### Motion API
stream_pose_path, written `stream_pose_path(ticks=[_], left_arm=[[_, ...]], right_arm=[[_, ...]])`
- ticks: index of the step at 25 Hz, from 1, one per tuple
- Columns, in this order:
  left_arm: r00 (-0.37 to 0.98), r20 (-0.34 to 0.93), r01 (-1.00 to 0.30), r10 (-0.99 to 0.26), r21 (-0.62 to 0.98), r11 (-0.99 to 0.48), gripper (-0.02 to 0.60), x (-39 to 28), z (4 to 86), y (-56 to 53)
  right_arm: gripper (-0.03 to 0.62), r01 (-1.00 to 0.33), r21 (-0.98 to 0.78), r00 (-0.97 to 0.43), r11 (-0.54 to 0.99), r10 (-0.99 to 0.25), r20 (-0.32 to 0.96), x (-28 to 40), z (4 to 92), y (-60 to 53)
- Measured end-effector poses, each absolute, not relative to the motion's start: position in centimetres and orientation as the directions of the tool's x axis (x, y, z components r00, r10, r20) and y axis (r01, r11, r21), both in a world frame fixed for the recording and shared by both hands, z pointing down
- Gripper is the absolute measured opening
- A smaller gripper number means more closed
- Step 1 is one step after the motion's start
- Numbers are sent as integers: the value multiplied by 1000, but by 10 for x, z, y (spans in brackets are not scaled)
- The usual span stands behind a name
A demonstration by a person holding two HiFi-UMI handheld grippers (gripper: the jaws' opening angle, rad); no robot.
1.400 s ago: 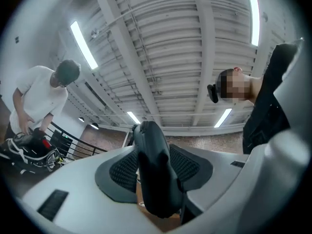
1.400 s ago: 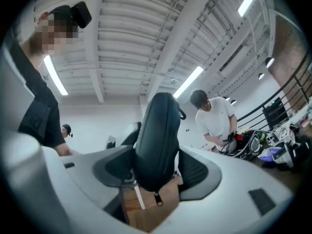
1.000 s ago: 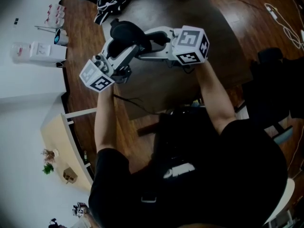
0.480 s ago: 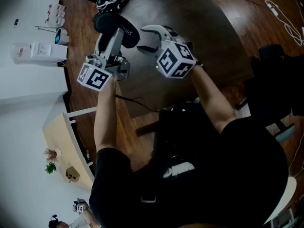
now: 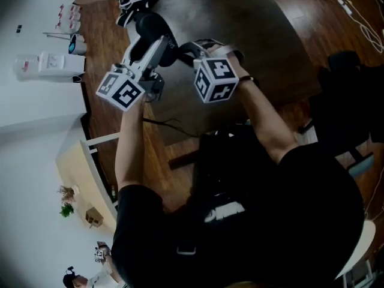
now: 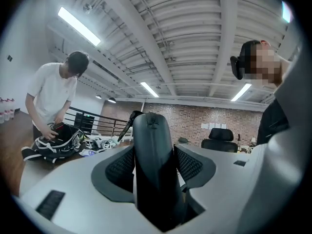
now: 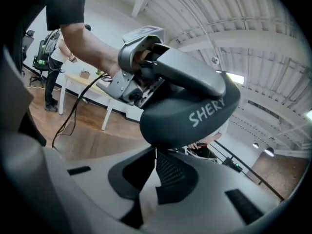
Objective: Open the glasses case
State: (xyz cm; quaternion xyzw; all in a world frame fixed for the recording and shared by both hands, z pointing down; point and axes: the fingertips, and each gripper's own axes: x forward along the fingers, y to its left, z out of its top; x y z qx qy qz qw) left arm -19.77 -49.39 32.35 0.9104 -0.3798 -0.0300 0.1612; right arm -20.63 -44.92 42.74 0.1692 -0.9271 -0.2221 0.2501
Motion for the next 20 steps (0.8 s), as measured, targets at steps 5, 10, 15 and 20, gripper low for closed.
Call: stream_pose_path(ticks=[5,10,15,20], left_arm=[[717,151,-693,-681,265,-671,261,-185,335,-498],[744,253,-669,-619,287,-686,244,-175,348,-491],[764,335,-640,-551,284,-714,241,-170,358,-483],[769,392,-623,-505,283,-729,241,-168,369,-475]], right_arm=[[12,-188,529,-811,828,-434,392,-210,428,-447],[12,-160,522,-801,838,-419,427,-203,438,-445],[12,-152,529,-790,835,-424,443,-196,440,-447],[12,-232,538,-760,810,-496,420,-173,432,-466]])
